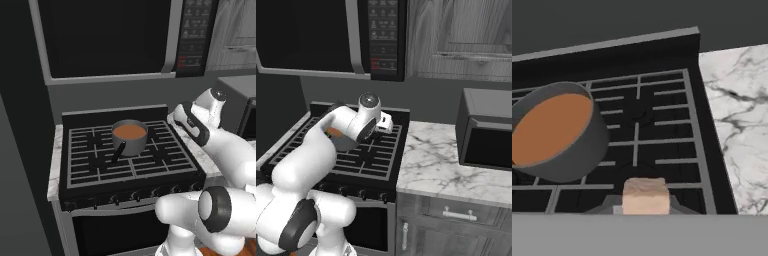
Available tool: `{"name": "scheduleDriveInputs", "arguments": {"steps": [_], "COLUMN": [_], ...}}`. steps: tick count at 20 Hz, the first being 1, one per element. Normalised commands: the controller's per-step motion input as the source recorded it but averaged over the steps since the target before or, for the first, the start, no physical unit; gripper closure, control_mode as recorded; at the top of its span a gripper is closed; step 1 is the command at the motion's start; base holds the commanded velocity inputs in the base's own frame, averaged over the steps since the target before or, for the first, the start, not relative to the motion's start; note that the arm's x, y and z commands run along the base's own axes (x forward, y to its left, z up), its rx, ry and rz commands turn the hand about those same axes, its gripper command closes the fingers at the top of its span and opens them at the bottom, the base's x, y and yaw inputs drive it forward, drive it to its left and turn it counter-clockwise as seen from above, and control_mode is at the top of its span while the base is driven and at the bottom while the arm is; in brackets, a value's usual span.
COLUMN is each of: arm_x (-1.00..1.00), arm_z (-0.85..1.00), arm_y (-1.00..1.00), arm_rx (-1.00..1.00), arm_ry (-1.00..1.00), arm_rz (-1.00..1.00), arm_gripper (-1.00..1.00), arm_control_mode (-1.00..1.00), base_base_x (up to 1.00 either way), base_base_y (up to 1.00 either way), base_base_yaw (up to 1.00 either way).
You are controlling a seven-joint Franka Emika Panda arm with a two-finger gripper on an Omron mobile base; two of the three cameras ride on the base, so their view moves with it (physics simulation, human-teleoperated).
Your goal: Pick up the sugar cube(s) and place them in the saucepan with hot chocolate.
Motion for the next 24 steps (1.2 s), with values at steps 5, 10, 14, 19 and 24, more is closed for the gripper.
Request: {"name": "scheduleDriveInputs", "arguments": {"steps": [5, 10, 14, 19, 24], "arm_x": [0.00, -0.04, 0.08, 0.03, 0.02], "arm_z": [0.14, 0.36, 0.03, -0.04, -0.06], "arm_y": [1.00, 0.69, 0.19, 0.07, 0.11], "arm_rx": [-0.19, -0.12, -0.11, -0.01, 0.00], "arm_ry": [-0.02, -0.14, -0.01, 0.00, 0.01], "arm_rz": [0.12, 0.08, 0.01, 0.00, 0.00], "arm_gripper": [1.00, 1.00, 1.00, 1.00, 1.00], "arm_control_mode": [-1.00, -1.00, -1.00, -1.00, -1.00], "base_base_x": [0.00, 0.00, 0.00, 0.00, 0.00], "base_base_y": [0.00, 0.00, 0.00, 0.00, 0.00], "base_base_yaw": [0.00, 0.00, 0.00, 0.00, 0.00]}}
